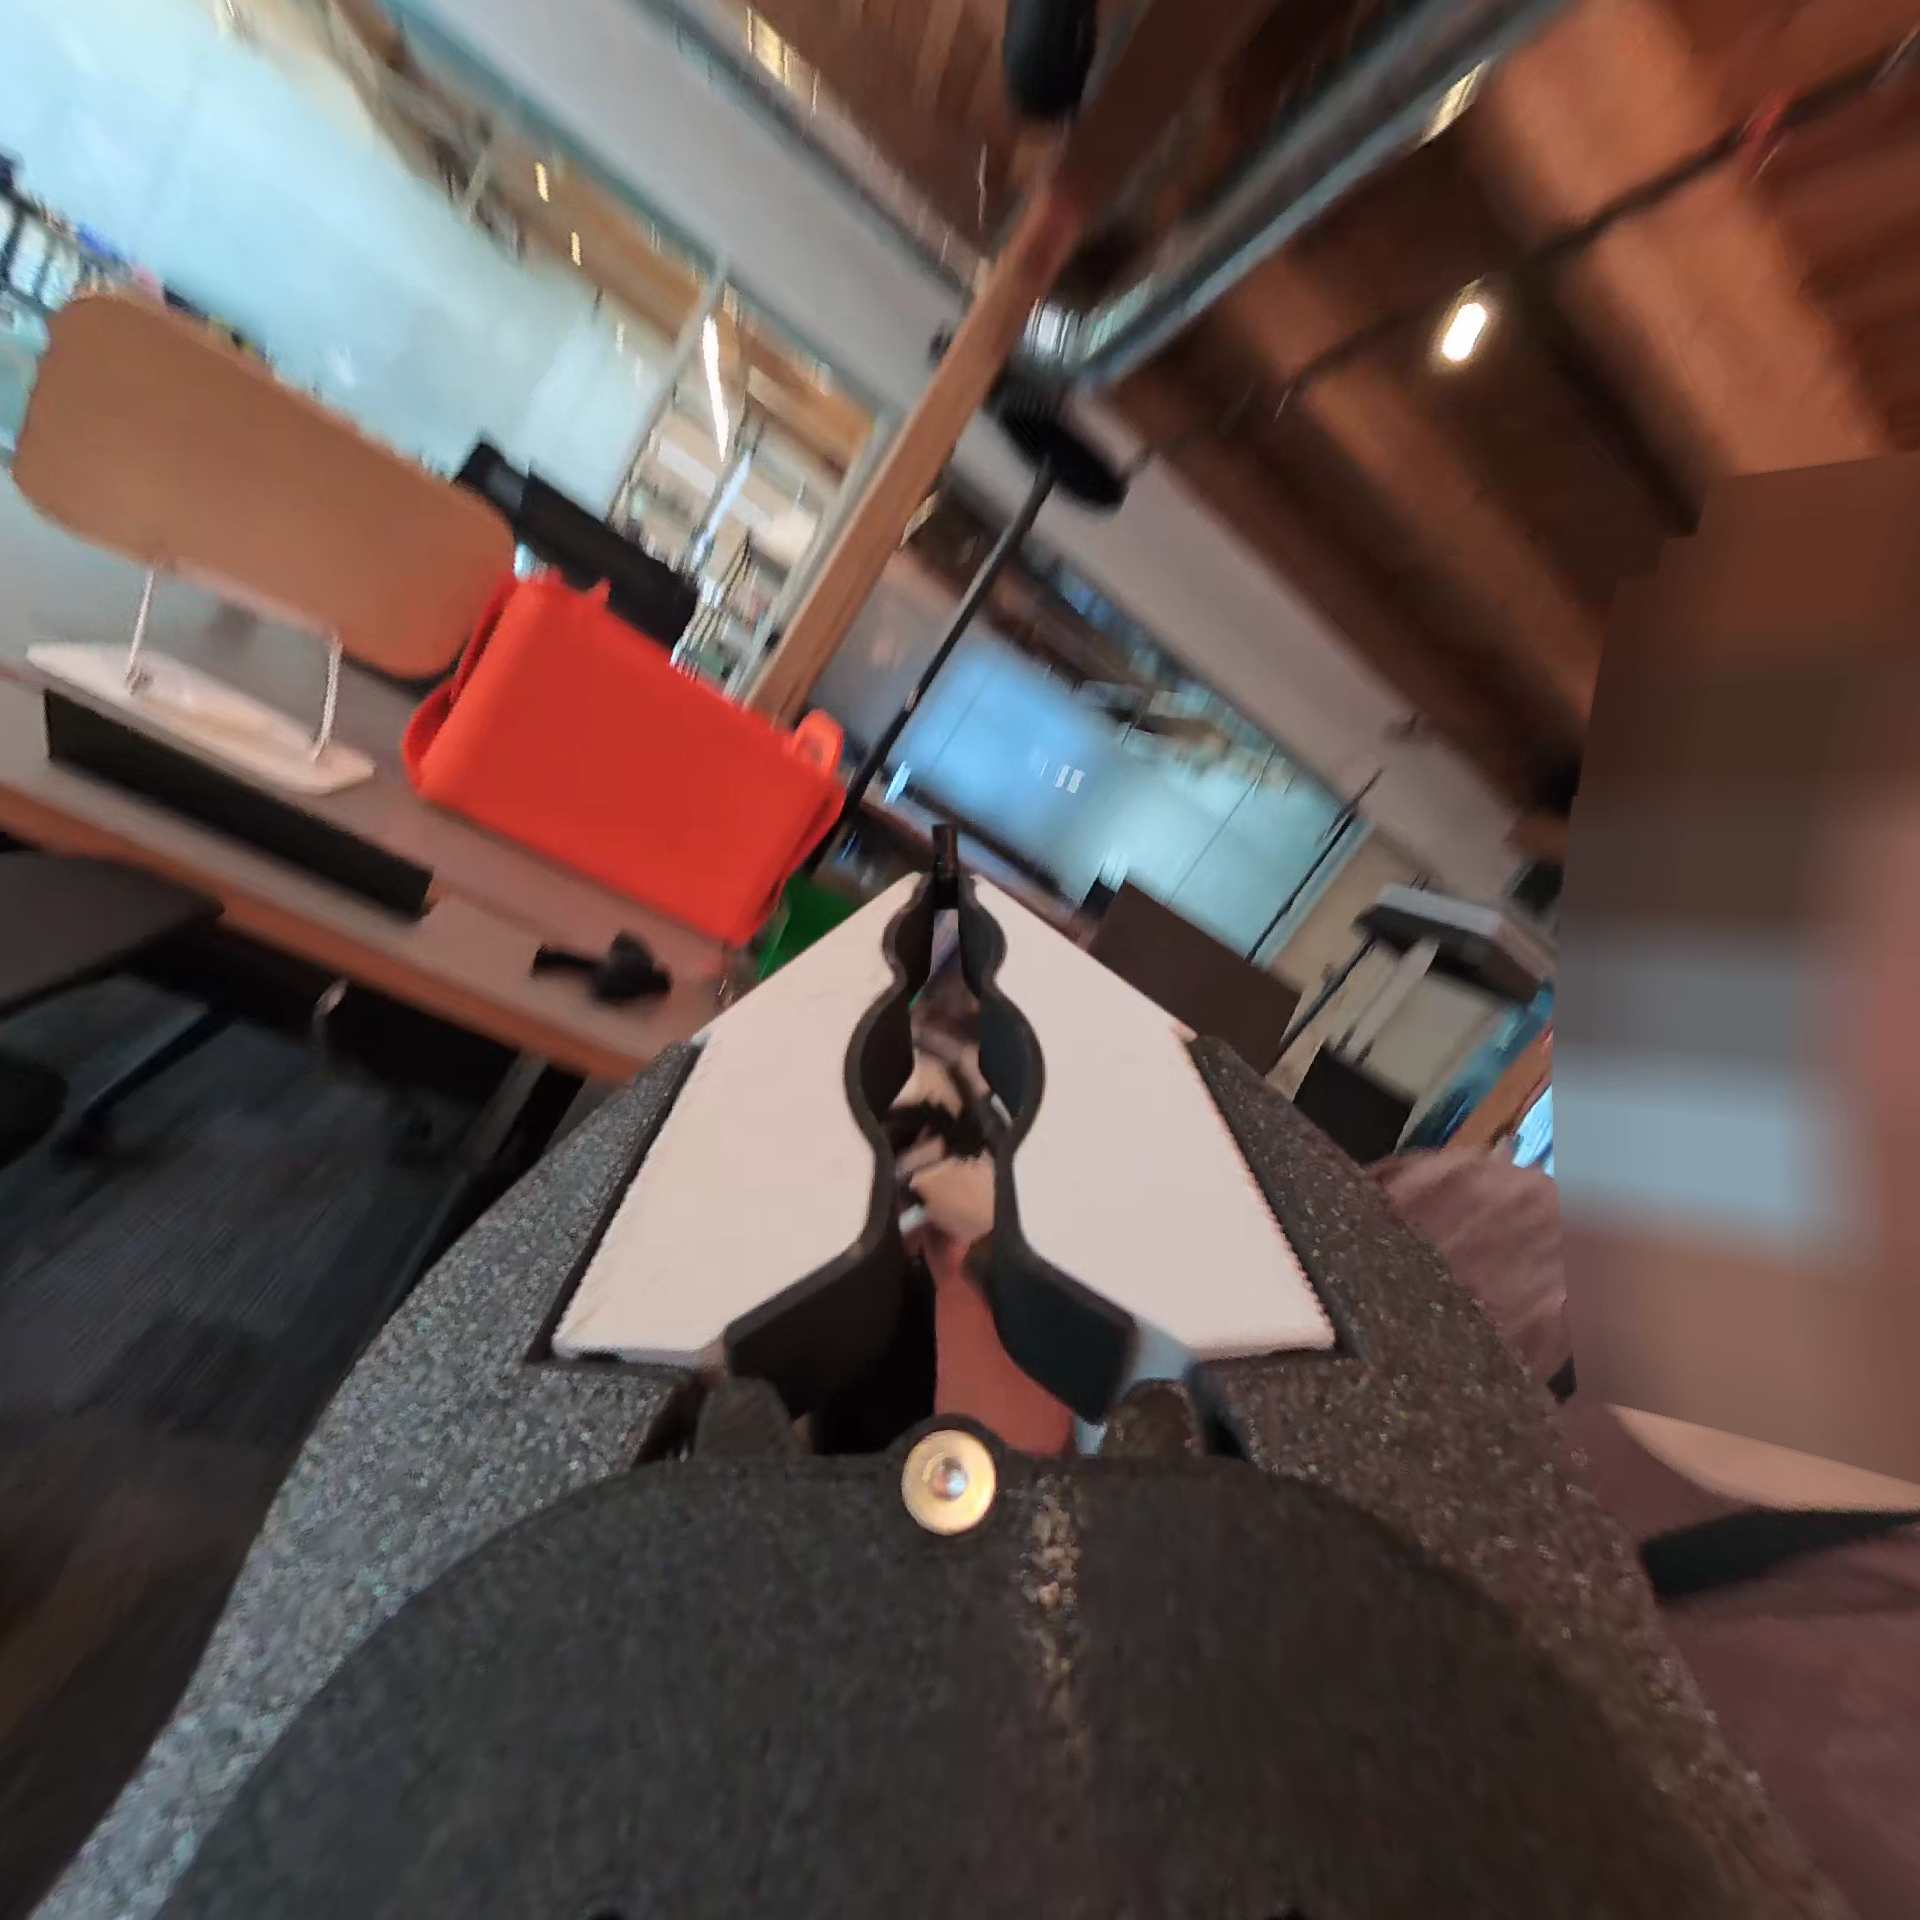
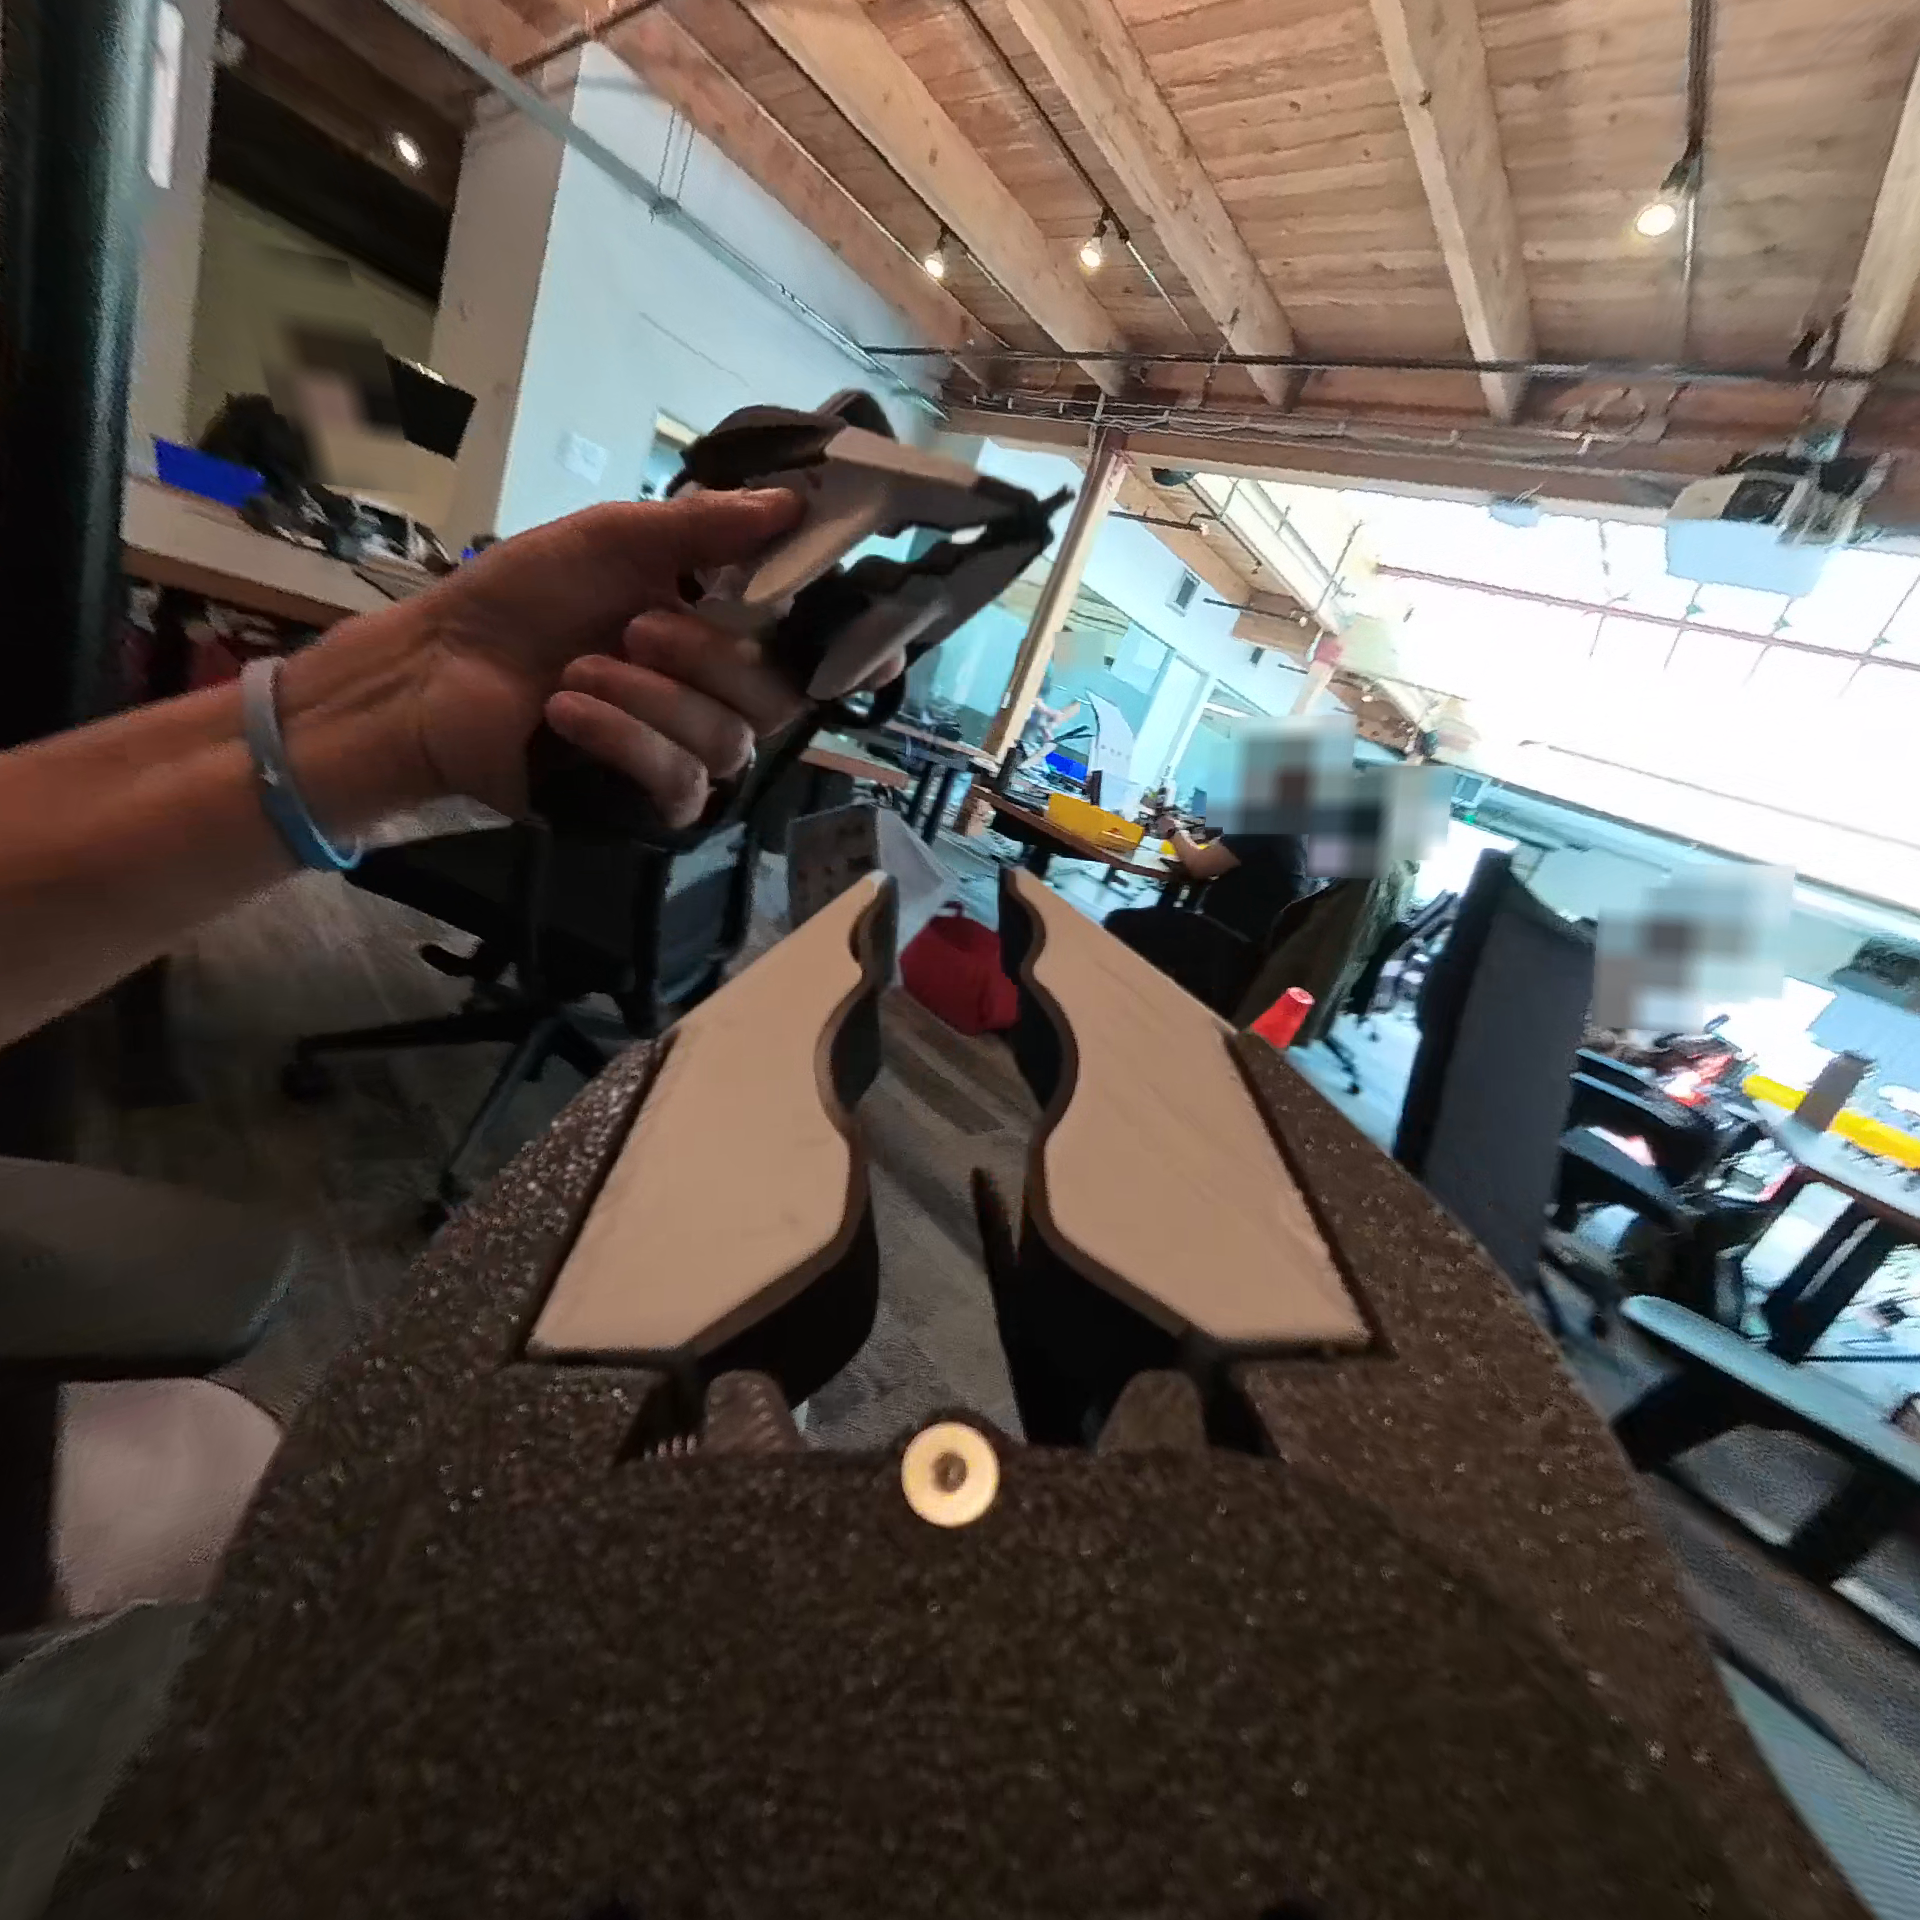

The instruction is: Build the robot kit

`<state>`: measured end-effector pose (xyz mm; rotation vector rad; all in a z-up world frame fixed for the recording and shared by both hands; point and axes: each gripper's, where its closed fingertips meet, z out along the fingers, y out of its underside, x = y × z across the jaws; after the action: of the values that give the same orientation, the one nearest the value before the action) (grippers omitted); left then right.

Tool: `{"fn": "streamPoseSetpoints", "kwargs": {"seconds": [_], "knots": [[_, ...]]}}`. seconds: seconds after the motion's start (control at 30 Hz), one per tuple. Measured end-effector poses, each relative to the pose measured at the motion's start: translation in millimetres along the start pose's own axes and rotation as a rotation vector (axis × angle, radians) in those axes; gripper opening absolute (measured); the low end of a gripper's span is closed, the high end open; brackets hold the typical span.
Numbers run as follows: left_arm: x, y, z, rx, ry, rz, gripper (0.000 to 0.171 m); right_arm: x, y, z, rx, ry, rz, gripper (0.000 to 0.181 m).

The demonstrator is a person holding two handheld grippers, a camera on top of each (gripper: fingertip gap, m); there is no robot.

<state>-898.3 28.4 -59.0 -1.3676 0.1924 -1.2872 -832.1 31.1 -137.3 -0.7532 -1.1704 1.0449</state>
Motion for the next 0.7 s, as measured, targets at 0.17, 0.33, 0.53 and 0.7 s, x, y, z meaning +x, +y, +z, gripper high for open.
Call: {"fn": "streamPoseSetpoints", "kwargs": {"seconds": [0.17, 0.33, 0.53, 0.7], "knots": [[-3, -17, -14, 0.098, 0.017, -0.07, 0.004, -7, 11, 0, 0.009, -0.029, 0.105, 0.017], [-4, -16, -16, 0.08, 0.0, -0.061, 0.004, -16, 21, 6, 0.01, -0.062, 0.175, 0.016], [-9, -8, -13, 0.03, -0.044, -0.052, 0.004, -19, 21, 7, 0.01, -0.075, 0.181, 0.016], [-23, 18, -5, -0.123, -0.144, -0.007, 0.004, -14, 21, 3, 0.016, -0.074, 0.202, 0.016]]}}
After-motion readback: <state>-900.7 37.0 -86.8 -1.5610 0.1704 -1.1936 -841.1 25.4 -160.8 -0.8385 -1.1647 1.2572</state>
